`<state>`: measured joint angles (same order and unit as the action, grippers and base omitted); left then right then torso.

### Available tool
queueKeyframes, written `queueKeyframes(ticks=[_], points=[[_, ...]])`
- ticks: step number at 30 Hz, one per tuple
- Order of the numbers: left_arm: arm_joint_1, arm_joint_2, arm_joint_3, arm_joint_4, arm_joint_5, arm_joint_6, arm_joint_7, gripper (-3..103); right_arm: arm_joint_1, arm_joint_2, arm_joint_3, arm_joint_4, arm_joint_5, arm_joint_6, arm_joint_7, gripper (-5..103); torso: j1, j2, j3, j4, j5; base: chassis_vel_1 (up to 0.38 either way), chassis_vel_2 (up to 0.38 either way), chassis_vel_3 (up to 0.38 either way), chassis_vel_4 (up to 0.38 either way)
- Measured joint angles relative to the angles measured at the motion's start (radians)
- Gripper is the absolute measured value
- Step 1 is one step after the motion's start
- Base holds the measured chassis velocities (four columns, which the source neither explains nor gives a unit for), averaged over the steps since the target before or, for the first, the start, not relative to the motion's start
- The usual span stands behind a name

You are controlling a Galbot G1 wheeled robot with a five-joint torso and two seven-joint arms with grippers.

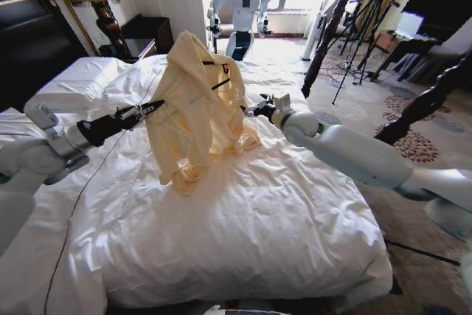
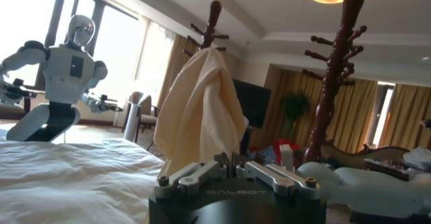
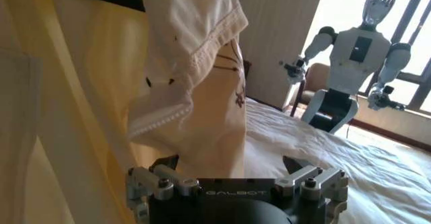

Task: Pick up the clothes from the bed and hang them on the clothes hanger.

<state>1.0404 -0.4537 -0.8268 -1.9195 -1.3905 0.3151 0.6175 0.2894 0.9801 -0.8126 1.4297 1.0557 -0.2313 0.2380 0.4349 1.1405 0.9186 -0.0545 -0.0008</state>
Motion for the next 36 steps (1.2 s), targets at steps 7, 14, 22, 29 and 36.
queueKeyframes(ticks=[7,14,22,29,36], points=[[-0.001,0.006,0.000,0.016,0.001,-0.005,0.013,2,-0.009,0.049,-0.001,0.011,0.020,-0.001,0.034,100,0.000,0.000,0.000,0.0002,0.0001,0.000,0.000,0.000,0.000],[-0.002,0.010,0.000,0.030,0.002,-0.010,0.030,2,-0.014,0.053,-0.006,0.040,0.020,0.005,0.057,100,0.000,0.000,0.000,-0.0002,0.0004,0.000,0.000,0.000,0.000],[-0.002,0.012,0.002,0.034,0.003,-0.012,0.036,2,-0.014,0.112,0.005,0.011,0.014,0.026,0.116,93,0.000,0.000,0.000,0.0001,0.0002,0.000,0.000,0.000,0.000],[0.001,0.016,0.002,0.038,0.004,-0.012,0.043,2,-0.022,0.127,0.004,0.042,-0.017,0.041,0.188,66,0.000,0.000,0.000,0.0001,0.0003,0.000,0.000,0.000,0.000],[-0.002,0.021,0.002,0.053,0.006,-0.013,0.044,2,-0.023,0.085,-0.010,0.164,-0.024,0.032,0.255,44,0.000,0.000,0.000,0.0000,0.0003,0.000,0.000,0.000,0.000]])
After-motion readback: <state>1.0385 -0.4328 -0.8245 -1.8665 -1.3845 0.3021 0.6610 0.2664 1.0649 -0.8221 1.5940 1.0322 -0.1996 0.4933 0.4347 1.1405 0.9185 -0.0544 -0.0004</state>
